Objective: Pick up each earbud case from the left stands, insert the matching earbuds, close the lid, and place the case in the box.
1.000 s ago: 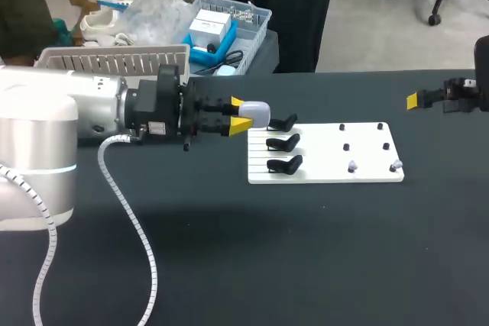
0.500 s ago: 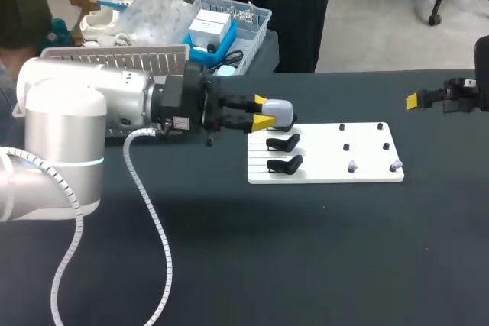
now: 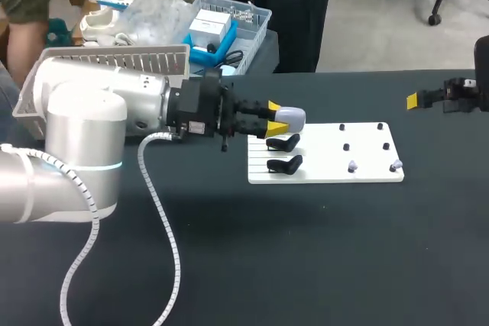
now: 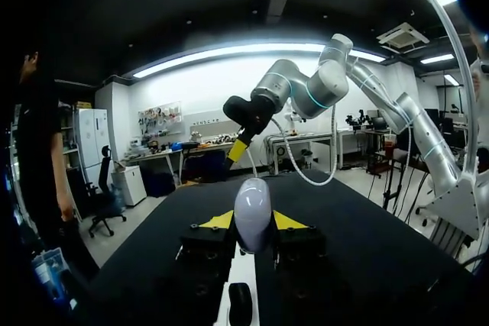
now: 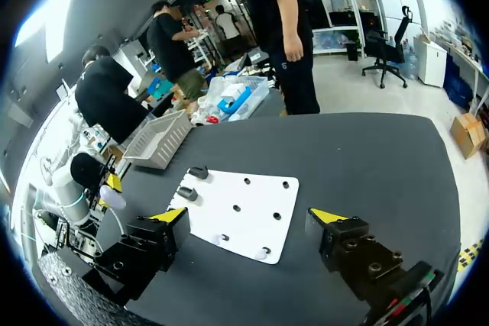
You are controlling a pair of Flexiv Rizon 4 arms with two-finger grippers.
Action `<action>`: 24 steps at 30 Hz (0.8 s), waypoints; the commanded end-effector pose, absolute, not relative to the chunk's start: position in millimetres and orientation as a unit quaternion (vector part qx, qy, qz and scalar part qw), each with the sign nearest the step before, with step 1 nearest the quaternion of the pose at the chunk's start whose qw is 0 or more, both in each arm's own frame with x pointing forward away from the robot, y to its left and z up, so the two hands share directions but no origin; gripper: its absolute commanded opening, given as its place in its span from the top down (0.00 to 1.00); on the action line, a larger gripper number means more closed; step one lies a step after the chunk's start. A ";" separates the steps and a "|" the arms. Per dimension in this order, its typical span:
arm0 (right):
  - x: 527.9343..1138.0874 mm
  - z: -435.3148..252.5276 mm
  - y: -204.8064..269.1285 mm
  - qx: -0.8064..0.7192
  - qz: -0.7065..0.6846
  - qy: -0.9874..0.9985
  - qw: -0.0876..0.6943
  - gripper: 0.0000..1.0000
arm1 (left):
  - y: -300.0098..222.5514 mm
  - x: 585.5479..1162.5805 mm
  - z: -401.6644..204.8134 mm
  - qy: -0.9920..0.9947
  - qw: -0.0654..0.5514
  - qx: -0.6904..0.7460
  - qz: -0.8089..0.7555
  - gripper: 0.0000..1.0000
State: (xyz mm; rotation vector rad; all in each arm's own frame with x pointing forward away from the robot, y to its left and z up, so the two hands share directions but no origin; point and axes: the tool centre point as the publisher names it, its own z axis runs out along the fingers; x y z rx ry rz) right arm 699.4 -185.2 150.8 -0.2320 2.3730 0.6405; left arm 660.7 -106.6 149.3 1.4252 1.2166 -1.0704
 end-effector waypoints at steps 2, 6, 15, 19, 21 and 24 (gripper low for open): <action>699.9 150.4 -185.7 -0.089 0.246 0.907 0.330 0.00 | -116.3 665.1 144.8 0.496 0.482 0.571 -0.442 1.00; 699.9 150.4 -185.7 -0.089 0.246 0.907 0.330 0.00 | -123.3 665.8 142.6 0.494 0.486 0.563 -0.450 1.00; 699.9 150.4 -185.7 -0.089 0.246 0.907 0.330 0.00 | -131.8 665.6 132.7 0.486 0.481 0.565 -0.461 1.00; 699.9 150.4 -185.7 -0.089 0.246 0.907 0.330 0.00 | -134.8 665.3 129.7 0.488 0.479 0.565 -0.462 1.00; 699.9 150.4 -185.7 -0.089 0.246 0.907 0.330 0.00 | -136.3 665.2 128.2 0.491 0.478 0.566 -0.458 1.00; 699.9 150.4 -185.7 -0.089 0.246 0.907 0.330 0.00 | -136.7 665.2 127.8 0.492 0.477 0.567 -0.457 1.00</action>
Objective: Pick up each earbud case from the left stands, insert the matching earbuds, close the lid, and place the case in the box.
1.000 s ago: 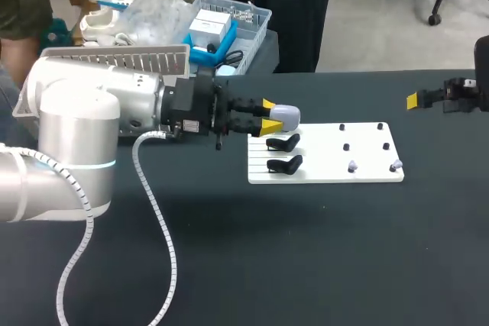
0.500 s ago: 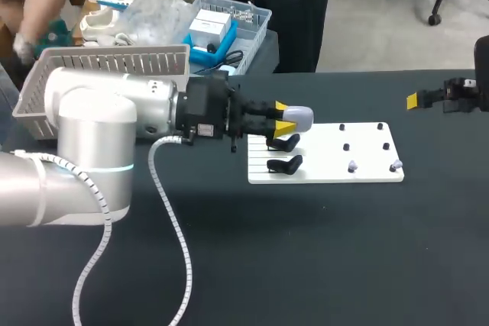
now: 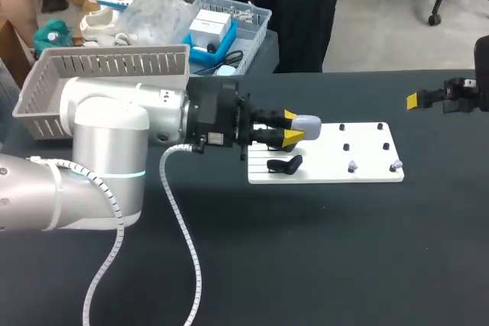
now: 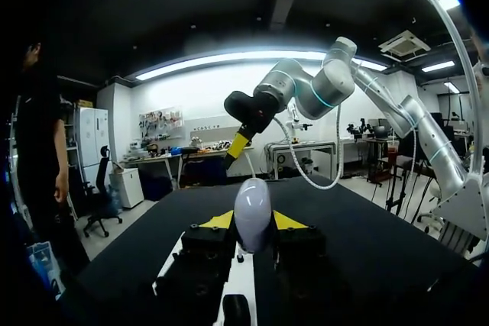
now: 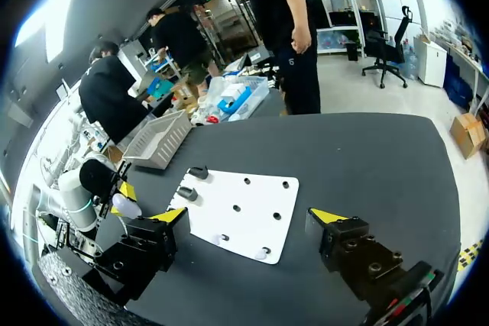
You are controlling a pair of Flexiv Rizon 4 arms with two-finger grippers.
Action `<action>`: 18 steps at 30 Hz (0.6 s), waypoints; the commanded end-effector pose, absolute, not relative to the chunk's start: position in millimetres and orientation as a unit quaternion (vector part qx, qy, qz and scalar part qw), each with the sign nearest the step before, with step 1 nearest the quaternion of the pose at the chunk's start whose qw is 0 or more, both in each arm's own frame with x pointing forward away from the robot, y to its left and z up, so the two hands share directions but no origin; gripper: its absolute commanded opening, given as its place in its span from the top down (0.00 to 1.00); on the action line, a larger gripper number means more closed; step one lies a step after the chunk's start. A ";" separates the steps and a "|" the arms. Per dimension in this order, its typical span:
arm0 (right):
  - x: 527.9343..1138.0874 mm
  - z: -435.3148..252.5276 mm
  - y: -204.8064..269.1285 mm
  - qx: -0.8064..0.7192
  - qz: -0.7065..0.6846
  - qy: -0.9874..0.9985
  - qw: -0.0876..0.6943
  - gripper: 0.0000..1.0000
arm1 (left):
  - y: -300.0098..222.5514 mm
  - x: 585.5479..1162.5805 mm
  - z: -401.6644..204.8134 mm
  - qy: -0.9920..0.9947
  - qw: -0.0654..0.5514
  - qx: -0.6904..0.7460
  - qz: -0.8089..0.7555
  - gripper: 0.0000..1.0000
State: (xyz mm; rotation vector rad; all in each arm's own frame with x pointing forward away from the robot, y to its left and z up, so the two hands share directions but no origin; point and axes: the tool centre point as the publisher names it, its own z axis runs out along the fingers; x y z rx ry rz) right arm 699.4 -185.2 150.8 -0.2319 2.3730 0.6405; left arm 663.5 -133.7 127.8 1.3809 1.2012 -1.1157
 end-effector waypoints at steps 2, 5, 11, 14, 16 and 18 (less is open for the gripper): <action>699.9 150.4 -185.7 -0.089 0.246 0.907 0.330 0.00 | -136.7 665.2 127.8 0.492 0.477 0.567 -0.457 1.00; 700.5 150.7 -184.3 -0.096 0.250 0.906 0.327 0.00 | -136.7 665.2 127.8 0.492 0.477 0.567 -0.457 1.00; 692.7 145.7 -172.5 -0.119 0.237 0.907 0.328 0.00 | -137.2 664.7 125.8 0.494 0.476 0.563 -0.461 1.00; 684.5 146.4 -165.8 -0.140 0.226 0.904 0.336 0.00 | -137.1 665.1 123.9 0.495 0.475 0.564 -0.460 1.00; 677.6 150.6 -160.9 -0.154 0.225 0.900 0.340 0.00 | -135.9 666.4 122.7 0.496 0.475 0.563 -0.459 1.00; 670.7 153.8 -155.9 -0.165 0.224 0.897 0.342 0.00 | -134.6 667.9 121.7 0.499 0.475 0.562 -0.458 1.00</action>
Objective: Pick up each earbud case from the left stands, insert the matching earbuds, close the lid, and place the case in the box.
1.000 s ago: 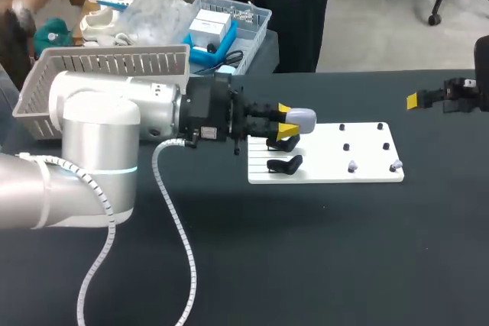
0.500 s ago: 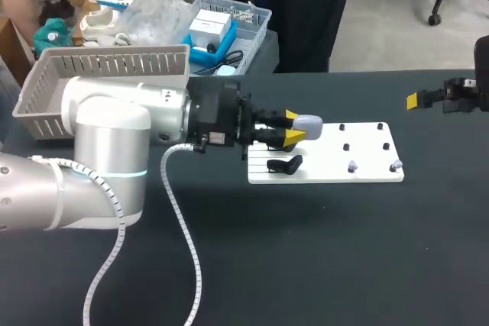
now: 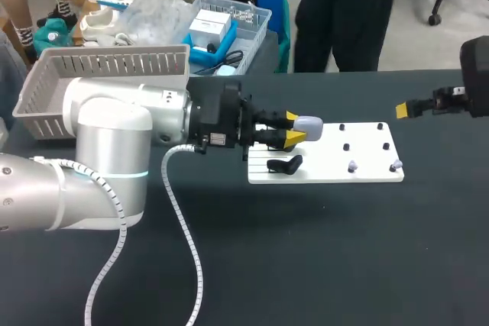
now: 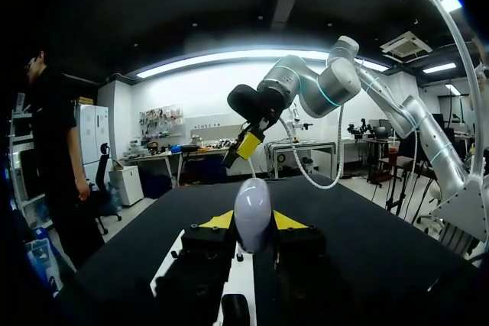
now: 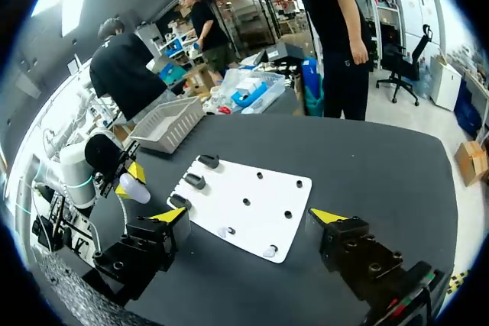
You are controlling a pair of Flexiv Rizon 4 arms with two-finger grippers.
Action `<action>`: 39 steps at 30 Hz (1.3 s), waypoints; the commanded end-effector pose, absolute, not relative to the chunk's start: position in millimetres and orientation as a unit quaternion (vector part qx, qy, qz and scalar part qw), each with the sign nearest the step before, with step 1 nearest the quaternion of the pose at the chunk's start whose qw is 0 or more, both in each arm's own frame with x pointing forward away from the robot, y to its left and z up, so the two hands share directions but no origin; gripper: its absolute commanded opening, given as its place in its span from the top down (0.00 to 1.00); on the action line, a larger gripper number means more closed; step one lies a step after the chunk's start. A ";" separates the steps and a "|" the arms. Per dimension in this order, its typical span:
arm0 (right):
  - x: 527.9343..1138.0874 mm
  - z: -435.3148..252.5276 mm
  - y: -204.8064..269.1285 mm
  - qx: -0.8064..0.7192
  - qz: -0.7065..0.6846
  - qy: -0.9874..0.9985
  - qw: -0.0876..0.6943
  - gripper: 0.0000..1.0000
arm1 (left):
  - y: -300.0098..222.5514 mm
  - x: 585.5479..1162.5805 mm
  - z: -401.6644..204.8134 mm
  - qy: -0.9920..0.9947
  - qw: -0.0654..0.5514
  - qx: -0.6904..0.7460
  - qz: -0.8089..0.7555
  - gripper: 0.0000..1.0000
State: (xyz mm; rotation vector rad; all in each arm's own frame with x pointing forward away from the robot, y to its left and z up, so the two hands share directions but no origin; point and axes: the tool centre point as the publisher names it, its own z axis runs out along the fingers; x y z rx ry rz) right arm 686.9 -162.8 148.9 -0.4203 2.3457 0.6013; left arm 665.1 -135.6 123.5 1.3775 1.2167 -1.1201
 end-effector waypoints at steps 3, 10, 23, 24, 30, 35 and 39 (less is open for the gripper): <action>660.7 157.5 -147.4 -0.181 0.228 0.894 0.341 0.00 | -133.2 670.4 120.0 0.503 0.476 0.559 -0.456 1.00; 636.4 162.8 -122.1 -0.215 0.241 0.885 0.335 0.00 | -132.8 672.2 118.1 0.506 0.476 0.556 -0.456 1.00; 616.4 160.7 -85.5 -0.264 0.253 0.875 0.317 0.00 | -132.8 672.2 118.1 0.506 0.476 0.556 -0.456 1.00; 616.6 159.8 -83.7 -0.265 0.253 0.875 0.316 0.00 | -132.8 672.2 118.1 0.506 0.476 0.556 -0.456 1.00; 617.6 157.2 -67.4 -0.283 0.248 0.874 0.307 0.00 | -132.8 672.2 118.1 0.506 0.476 0.556 -0.456 1.00; 623.3 151.4 -52.4 -0.301 0.242 0.873 0.297 0.00 | -132.8 672.2 118.1 0.506 0.476 0.556 -0.456 1.00; 626.7 149.9 -42.9 -0.307 0.246 0.872 0.292 0.00 | -132.8 672.2 118.1 0.506 0.476 0.556 -0.456 1.00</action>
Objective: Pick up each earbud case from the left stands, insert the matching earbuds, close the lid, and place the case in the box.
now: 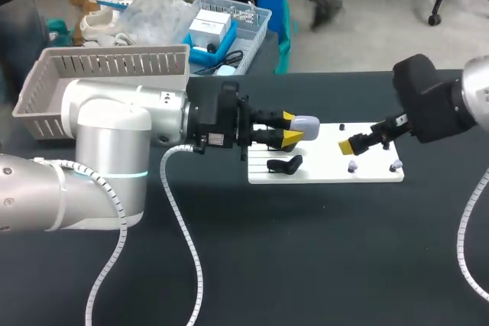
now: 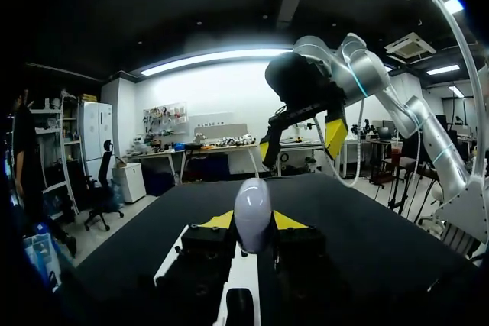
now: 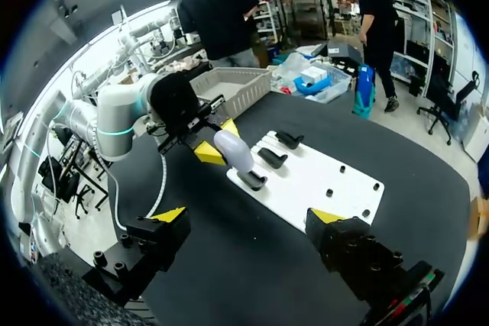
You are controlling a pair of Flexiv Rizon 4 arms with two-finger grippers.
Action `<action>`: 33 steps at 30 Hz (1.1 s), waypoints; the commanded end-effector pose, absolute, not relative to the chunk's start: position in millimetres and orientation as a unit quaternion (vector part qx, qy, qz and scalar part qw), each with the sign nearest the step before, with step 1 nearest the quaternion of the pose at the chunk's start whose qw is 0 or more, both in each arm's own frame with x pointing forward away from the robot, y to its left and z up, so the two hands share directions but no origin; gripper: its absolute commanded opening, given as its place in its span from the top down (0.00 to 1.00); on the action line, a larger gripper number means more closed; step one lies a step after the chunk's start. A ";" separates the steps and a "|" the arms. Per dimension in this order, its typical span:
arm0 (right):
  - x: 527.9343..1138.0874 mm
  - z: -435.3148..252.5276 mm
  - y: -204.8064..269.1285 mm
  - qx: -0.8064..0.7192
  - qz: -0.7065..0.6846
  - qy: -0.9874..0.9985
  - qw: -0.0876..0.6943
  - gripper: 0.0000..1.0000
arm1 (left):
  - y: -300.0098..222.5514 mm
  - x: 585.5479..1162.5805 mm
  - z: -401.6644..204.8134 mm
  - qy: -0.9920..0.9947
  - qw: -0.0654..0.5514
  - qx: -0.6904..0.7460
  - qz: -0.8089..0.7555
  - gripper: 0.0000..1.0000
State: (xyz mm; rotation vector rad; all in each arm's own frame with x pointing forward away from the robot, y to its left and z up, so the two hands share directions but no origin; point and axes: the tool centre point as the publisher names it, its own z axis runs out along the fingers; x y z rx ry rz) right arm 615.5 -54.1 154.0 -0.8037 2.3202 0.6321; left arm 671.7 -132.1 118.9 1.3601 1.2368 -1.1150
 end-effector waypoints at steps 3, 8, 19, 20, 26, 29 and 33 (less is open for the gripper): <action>628.7 147.9 -37.0 -0.310 0.248 0.871 0.290 0.00 | -132.8 672.2 118.1 0.506 0.476 0.556 -0.456 1.00; 631.0 144.9 -29.5 -0.312 0.250 0.871 0.285 0.00 | -132.8 672.2 118.1 0.506 0.476 0.556 -0.456 1.00; 644.0 139.9 -18.0 -0.300 0.261 0.874 0.280 0.00 | -132.8 672.2 118.1 0.506 0.476 0.556 -0.456 1.00; 645.6 139.4 -17.5 -0.297 0.264 0.874 0.278 0.00 | -132.8 672.2 118.1 0.506 0.476 0.556 -0.456 1.00; 651.5 133.7 -11.5 -0.292 0.267 0.878 0.269 0.00 | -132.8 672.2 118.1 0.506 0.476 0.556 -0.456 1.00; 654.0 132.9 -8.5 -0.292 0.267 0.879 0.268 0.00 | -132.8 672.2 118.1 0.506 0.476 0.556 -0.456 1.00; 657.4 131.7 -9.3 -0.288 0.263 0.881 0.268 0.00 | -132.8 672.2 118.1 0.506 0.476 0.556 -0.456 1.00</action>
